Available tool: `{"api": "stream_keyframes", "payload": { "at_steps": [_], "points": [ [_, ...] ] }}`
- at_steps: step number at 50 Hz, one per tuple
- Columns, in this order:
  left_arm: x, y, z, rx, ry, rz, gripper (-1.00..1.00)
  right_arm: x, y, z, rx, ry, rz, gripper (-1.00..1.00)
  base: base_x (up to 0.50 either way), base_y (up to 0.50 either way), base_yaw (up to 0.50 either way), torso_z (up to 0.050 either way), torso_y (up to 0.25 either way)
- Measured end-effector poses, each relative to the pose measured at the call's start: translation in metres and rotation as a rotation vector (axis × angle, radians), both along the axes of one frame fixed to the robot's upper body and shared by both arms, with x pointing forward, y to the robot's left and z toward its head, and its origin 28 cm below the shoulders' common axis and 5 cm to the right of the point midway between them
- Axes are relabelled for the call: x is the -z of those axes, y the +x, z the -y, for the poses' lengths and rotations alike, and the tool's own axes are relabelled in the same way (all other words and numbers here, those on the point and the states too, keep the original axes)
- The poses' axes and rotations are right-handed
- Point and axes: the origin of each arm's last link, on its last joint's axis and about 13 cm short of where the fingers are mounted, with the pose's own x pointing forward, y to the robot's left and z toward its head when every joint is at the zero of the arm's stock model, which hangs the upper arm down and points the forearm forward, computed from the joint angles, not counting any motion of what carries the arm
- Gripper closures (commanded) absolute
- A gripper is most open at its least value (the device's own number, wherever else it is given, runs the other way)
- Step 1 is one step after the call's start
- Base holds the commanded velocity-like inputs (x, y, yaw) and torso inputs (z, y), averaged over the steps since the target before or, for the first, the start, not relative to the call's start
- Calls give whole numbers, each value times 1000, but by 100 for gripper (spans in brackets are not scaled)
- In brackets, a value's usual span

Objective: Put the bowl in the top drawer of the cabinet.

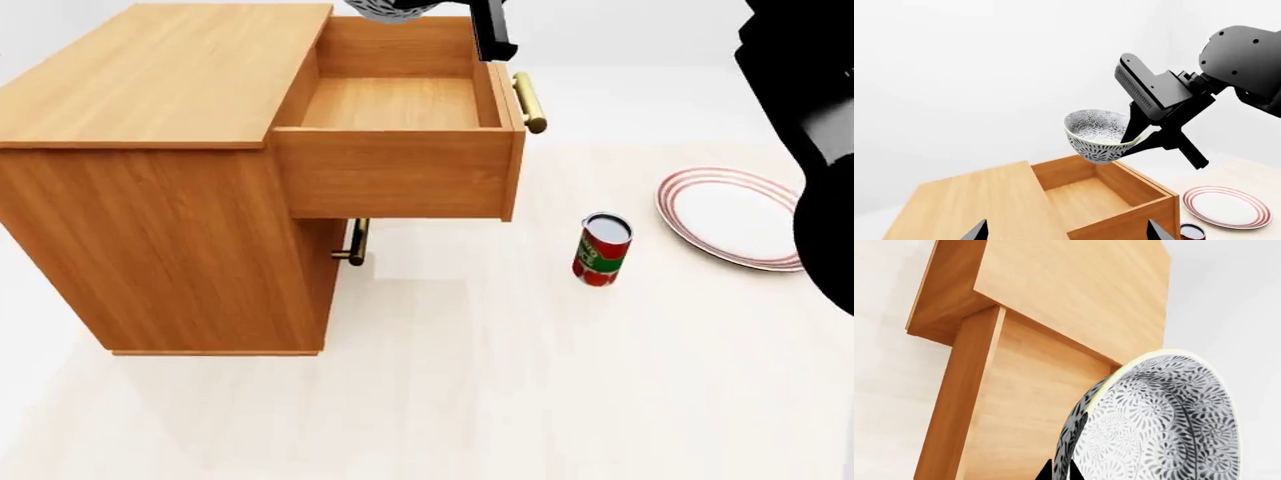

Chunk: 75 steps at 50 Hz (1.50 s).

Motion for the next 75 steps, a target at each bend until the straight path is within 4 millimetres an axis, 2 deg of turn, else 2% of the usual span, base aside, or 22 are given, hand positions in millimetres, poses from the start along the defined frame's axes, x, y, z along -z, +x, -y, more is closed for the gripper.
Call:
{"api": "stream_keyframes", "payload": {
  "at_steps": [39, 75],
  "points": [
    [1, -1, -4, 4, -12, 25, -100, -20, -16, -4, 16, -26, 53, 100, 0, 0, 0, 0, -71],
    [-1, -3, -7, 2, -14, 45, -100, -26, -21, -6, 27, -40, 78, 100, 0, 0, 0, 0, -71]
  ]
}}
